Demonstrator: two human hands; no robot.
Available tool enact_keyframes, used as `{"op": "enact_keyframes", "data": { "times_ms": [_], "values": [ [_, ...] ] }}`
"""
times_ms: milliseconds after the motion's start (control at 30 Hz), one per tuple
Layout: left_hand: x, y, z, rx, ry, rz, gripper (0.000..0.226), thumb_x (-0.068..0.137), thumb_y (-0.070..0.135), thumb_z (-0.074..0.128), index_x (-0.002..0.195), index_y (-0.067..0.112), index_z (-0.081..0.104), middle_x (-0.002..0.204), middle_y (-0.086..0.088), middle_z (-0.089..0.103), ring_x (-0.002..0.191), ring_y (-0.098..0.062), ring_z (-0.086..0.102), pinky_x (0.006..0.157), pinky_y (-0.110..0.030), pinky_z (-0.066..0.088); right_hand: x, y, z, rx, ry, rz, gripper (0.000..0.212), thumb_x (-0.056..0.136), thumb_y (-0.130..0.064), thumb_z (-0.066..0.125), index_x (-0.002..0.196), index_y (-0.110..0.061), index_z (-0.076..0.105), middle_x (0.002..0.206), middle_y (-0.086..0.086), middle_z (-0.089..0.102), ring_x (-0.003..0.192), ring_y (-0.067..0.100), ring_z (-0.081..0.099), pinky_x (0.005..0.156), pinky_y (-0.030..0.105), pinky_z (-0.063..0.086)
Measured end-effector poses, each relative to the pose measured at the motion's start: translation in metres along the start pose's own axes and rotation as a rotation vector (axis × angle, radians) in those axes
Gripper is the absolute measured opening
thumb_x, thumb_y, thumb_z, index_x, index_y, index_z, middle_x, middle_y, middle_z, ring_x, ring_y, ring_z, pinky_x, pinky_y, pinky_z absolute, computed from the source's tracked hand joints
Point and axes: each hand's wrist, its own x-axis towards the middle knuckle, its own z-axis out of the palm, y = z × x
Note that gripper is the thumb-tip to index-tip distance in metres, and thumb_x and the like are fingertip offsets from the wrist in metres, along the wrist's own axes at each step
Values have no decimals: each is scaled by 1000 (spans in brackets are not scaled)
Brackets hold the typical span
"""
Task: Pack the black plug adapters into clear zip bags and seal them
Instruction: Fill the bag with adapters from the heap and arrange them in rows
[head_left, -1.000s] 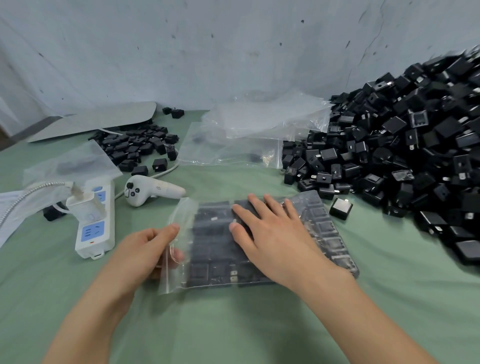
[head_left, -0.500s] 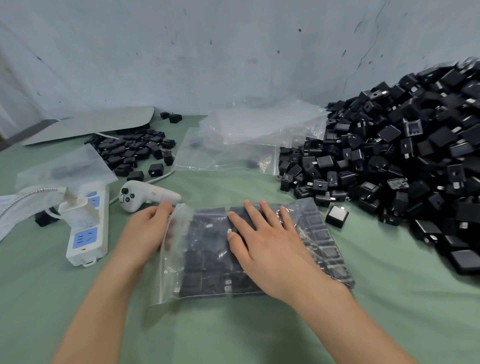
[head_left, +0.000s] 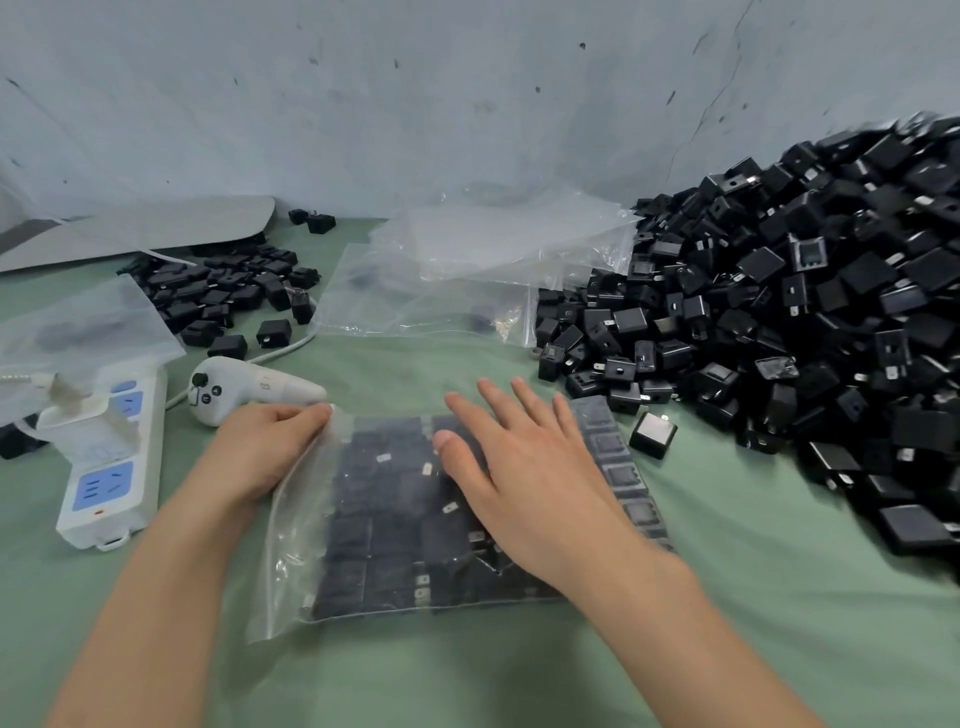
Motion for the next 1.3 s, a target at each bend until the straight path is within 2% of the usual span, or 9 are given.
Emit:
{"op": "enact_keyframes", "data": {
  "times_ms": [67,133,233,467,633,767,933,1167,1300],
  "values": [
    [-1,1,-1,24,3,0,34,95,35,62,74,13,77,84,-4,75,87,-23,68,87,-37,51,1,1,3,-12,-19,7,60,101,-60,12,156,-36,20,167,-2,11,154,23,-3,124,50,-5],
    [-1,0,0,6,28,8,38,96,34,62,75,7,77,84,-9,76,86,-26,69,82,-36,52,3,2,5,-16,-28,10,59,102,-59,12,155,-36,23,167,0,13,155,25,0,124,51,-4],
    [-4,-2,0,-46,58,12,33,95,32,63,74,12,77,83,-5,76,75,-16,66,68,-25,48,4,2,9,-12,-33,11,56,103,-58,13,153,-36,27,166,1,18,154,25,3,123,50,-4],
    [-6,-3,-1,-121,28,-2,30,95,33,64,79,12,78,83,-7,76,84,-26,70,80,-35,54,2,2,7,21,-20,8,54,104,-57,15,151,-35,31,165,0,21,154,25,7,124,50,-2],
    [-4,-6,0,-160,34,-16,30,95,33,64,77,14,77,68,3,75,76,-19,69,67,-27,50,4,10,-8,112,124,34,50,107,-48,17,154,-35,28,162,-8,28,152,18,18,125,49,7],
    [-3,-8,-1,-172,32,-22,28,96,33,63,77,17,75,66,9,74,74,-17,68,64,-27,47,4,37,-28,265,301,189,45,107,-35,28,150,-27,41,145,-4,54,130,18,50,113,47,36],
    [-3,-11,-2,-171,36,-28,28,96,34,63,76,19,75,68,7,74,78,-19,69,70,-29,51,-5,68,-35,269,179,404,45,104,-28,29,146,-31,43,131,2,61,99,20,58,93,40,49],
    [-5,-14,-4,-158,43,-35,29,96,34,62,75,20,76,70,10,74,80,-19,70,66,-30,48,-6,78,-33,162,172,424,41,104,-32,35,143,-34,46,131,-3,59,116,21,54,95,42,48],
    [-12,-15,-6,-151,61,-31,28,95,37,62,75,25,77,75,5,75,81,-18,69,75,-36,53,-3,65,-22,194,183,272,43,103,-42,39,146,-39,40,144,-9,48,130,14,45,110,43,40]
  ]
}}
